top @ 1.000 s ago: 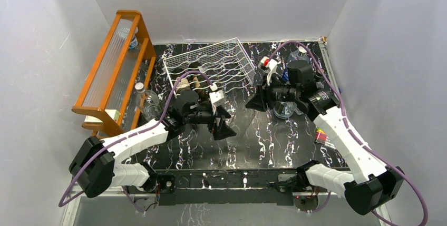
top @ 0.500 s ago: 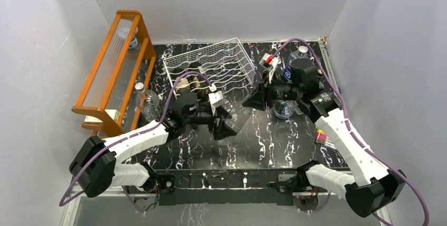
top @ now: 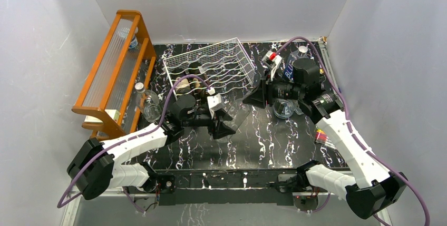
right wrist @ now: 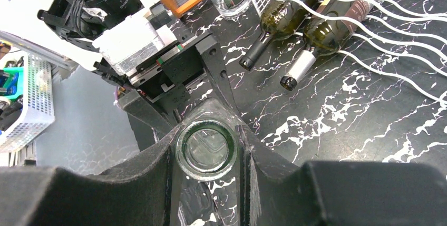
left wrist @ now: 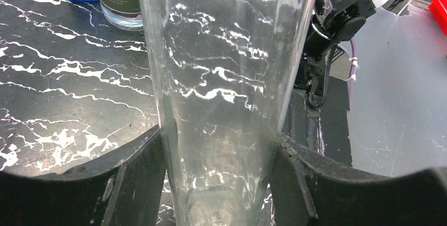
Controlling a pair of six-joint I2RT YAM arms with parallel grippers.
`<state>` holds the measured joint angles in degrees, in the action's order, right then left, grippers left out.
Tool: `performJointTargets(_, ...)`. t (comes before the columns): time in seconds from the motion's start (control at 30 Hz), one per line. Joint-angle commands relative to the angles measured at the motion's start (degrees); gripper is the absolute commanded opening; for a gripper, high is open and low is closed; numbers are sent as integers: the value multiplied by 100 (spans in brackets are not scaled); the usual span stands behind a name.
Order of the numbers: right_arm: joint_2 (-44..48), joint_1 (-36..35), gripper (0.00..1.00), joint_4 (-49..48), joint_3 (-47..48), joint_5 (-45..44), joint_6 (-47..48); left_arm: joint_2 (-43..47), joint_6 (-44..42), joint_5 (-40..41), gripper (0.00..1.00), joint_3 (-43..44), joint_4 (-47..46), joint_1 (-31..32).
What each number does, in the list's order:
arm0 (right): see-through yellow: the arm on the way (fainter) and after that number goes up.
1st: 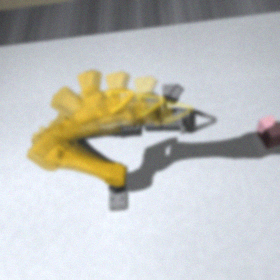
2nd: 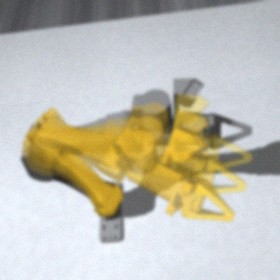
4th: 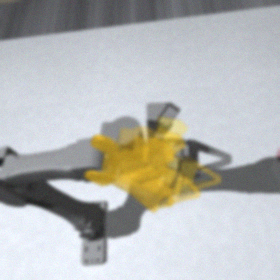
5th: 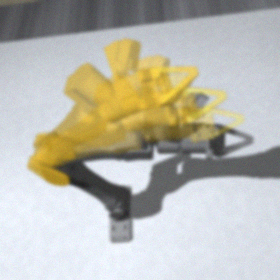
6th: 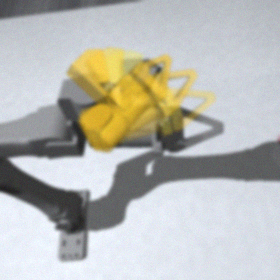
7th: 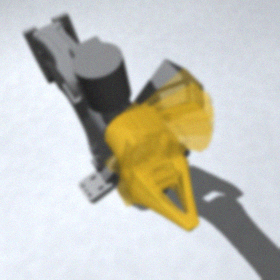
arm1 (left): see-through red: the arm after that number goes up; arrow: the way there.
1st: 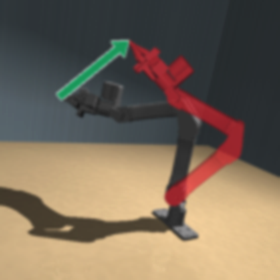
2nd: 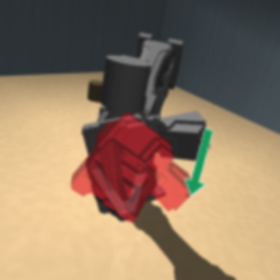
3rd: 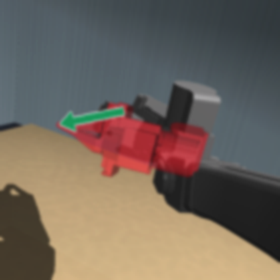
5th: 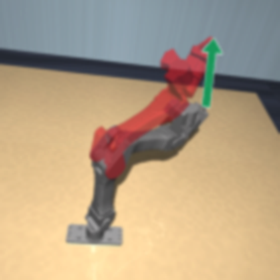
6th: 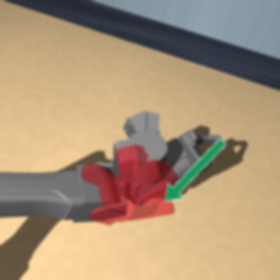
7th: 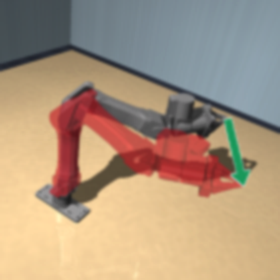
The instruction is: Put the wine bottle on the wine rack
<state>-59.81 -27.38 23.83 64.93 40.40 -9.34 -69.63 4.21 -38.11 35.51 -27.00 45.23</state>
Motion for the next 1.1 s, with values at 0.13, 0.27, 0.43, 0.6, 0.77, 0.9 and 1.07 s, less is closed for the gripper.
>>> performJointTargets(0.13, 291, 5, 0, -779, 323, 99, -332, 213, -234, -176, 36, 84, -467, 47)
performJointTargets(0.27, 346, 7, 0, -883, 294, 123, -438, 163, -199, -339, 47, 208, -455, 48)
performJointTargets(0.43, 353, 5, 0, -907, 284, 116, -536, 131, -306, -577, 65, 228, -460, 47)
performJointTargets(0.6, 374, 8, 0, -894, 284, 90, -620, 161, -566, -662, 49, 235, -287, 47)
performJointTargets(0.77, 398, 4, 2, -635, 297, -131, -630, 320, -1198, -286, 0, 448, 165, 46)
performJointTargets(0.9, 502, 9, 51, -204, 340, -171, -434, 389, -1739, 75, 0, 637, 409, 47)
performJointTargets(1.07, 634, 12, 79, 346, 635, -747, -194, 583, -3170, 558, 0, 965, 1052, 47)
